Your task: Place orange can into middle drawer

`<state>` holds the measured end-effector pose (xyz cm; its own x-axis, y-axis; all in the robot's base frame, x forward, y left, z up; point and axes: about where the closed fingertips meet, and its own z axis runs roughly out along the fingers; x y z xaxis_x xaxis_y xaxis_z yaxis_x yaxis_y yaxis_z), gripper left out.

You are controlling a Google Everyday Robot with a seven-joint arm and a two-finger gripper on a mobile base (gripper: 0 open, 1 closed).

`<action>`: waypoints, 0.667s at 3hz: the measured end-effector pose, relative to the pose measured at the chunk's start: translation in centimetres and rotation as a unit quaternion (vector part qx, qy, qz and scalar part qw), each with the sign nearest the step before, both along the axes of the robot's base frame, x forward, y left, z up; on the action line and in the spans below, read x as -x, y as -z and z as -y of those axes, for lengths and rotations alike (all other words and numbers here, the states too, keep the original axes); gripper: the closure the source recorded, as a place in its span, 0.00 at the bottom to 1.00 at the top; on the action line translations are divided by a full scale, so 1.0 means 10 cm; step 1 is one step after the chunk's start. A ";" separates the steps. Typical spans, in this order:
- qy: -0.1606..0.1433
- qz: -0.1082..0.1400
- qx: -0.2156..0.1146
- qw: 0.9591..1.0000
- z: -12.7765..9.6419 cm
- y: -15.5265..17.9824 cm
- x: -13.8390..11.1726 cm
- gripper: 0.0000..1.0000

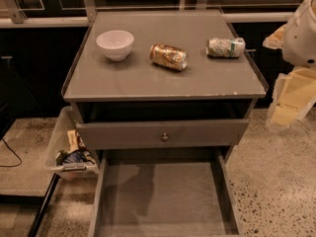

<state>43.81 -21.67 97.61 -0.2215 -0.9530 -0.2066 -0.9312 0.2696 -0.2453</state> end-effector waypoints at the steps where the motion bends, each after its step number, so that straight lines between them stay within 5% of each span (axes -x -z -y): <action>1: 0.000 0.000 0.000 1.000 0.00 0.00 0.00 0.00; 2: -0.011 0.008 -0.003 1.000 -0.06 0.00 -0.11 0.00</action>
Offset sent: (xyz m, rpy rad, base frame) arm 0.0229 0.0121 -0.0052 0.0125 -0.0115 0.0492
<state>44.88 -21.04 97.63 -0.1973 -0.9563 -0.2158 -0.9329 0.2507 -0.2584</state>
